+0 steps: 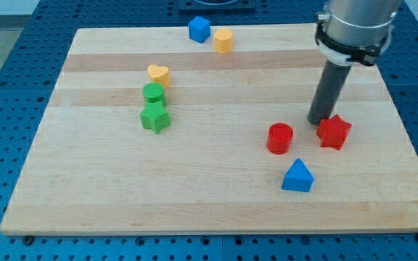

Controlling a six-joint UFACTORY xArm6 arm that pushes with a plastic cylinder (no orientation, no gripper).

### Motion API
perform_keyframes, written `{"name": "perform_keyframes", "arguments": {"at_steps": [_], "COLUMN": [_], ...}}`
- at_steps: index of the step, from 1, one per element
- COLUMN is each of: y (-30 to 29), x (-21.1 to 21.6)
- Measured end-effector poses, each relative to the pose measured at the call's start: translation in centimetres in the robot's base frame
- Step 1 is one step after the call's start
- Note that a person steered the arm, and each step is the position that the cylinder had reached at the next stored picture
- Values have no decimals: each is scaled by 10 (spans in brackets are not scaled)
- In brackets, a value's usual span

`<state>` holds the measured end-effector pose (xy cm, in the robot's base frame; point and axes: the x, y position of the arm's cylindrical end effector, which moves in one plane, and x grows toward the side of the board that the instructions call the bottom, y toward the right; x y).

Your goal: Place the red circle to the bottom left of the red star

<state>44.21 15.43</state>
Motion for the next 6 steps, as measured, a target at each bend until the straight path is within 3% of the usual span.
{"name": "perform_keyframes", "arguments": {"at_steps": [1, 2, 3, 4, 5, 6], "y": [-48, -50, -27, -83, -87, -18], "x": [-24, 26, 50, 20, 66, 88]}}
